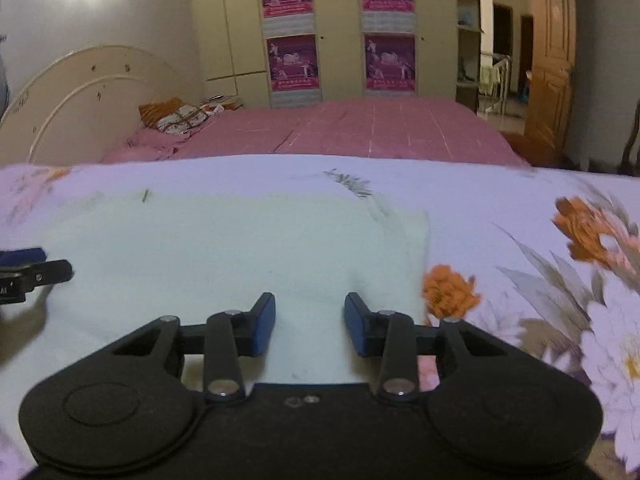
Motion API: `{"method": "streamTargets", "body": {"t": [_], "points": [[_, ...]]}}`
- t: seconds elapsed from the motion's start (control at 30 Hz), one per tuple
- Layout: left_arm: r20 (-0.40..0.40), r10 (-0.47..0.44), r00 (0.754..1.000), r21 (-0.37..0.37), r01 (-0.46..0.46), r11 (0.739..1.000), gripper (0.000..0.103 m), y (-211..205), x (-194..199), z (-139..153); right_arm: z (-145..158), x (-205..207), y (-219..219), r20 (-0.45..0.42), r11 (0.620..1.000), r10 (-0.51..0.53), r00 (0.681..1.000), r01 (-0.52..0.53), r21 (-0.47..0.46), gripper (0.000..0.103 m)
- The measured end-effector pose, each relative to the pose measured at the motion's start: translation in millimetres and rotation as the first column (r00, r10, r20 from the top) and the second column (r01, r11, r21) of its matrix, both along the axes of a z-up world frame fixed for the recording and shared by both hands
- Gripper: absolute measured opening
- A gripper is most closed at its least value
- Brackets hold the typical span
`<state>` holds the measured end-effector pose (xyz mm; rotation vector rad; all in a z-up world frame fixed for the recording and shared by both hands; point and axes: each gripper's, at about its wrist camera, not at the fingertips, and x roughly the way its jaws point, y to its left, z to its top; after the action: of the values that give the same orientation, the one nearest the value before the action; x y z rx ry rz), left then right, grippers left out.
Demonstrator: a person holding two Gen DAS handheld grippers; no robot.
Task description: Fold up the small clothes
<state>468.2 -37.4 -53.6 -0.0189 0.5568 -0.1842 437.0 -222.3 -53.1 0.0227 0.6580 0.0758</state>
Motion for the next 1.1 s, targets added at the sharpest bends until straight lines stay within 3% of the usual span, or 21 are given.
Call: {"method": "streamTargets", "body": {"t": [0.1, 0.2, 0.3, 0.47, 0.57, 0.63, 0.73, 0.83, 0.9, 1.0, 1.1], "points": [[-0.008, -0.074, 0.997, 0.013, 0.075, 0.997, 0.074, -32.8, -2.6, -4.8, 6.9, -15.0, 31.4, 0.04, 0.995, 0.103, 0.994, -0.103, 0.015, 0.04], [-0.037, -0.084, 0.996, 0.061, 0.086, 0.994, 0.074, -45.1, -7.5, -16.1, -3.3, -24.9, 54.3, 0.006, 0.985, 0.171, 0.985, -0.17, -0.033, 0.039], [-0.028, -0.05, 0.998, 0.065, 0.052, 0.997, 0.074, -28.9, -17.2, -16.8, -10.4, -34.6, 49.4, -0.011, 0.982, 0.164, 0.986, -0.164, -0.093, 0.039], [-0.027, 0.027, 0.999, 0.079, -0.025, 0.997, 0.074, 13.7, -35.0, -14.9, -9.1, -54.9, -0.8, 0.006, 0.994, 0.043, 0.999, -0.042, -0.096, 0.038], [0.006, 0.021, 1.0, 0.059, -0.021, 0.998, 0.074, 11.9, -55.2, -4.1, -4.1, -61.1, 2.7, 0.006, 0.995, 0.033, 0.999, -0.032, -0.096, 0.039], [0.012, -0.012, 1.0, 0.042, 0.012, 0.999, 0.074, 3.9, -73.4, 0.3, 6.1, -73.1, 12.4, 0.044, 0.996, 0.071, 0.997, -0.068, -0.055, 0.041], [-0.018, -0.057, 0.998, 0.036, 0.057, 0.998, 0.074, -15.2, -94.7, -3.4, 9.3, -97.7, 31.0, 0.034, 0.988, 0.152, 0.988, -0.151, -0.018, 0.038], [-0.057, -0.104, 0.993, 0.059, 0.107, 0.992, 0.074, -33.3, -111.8, -15.7, 1.3, -119.9, 52.1, -0.01, 0.975, 0.22, 0.975, -0.22, -0.008, 0.025], [-0.067, -0.085, 0.994, 0.107, 0.092, 0.99, 0.074, -39.4, -113.9, -24.5, -7.1, -129.0, 64.4, -0.036, 0.971, 0.237, 0.971, -0.238, -0.03, 0.027], [-0.079, -0.068, 0.995, 0.057, 0.073, 0.996, 0.074, -30.9, -113.7, -16.4, -13.8, -133.0, 68.6, -0.028, 0.977, 0.206, 0.978, -0.208, -0.045, 0.023], [-0.088, -0.026, 0.996, 0.069, 0.032, 0.997, 0.074, -14.8, -114.4, -15.0, -8.8, -132.0, 71.8, -0.034, 0.972, 0.21, 0.977, -0.213, -0.096, 0.023]]}}
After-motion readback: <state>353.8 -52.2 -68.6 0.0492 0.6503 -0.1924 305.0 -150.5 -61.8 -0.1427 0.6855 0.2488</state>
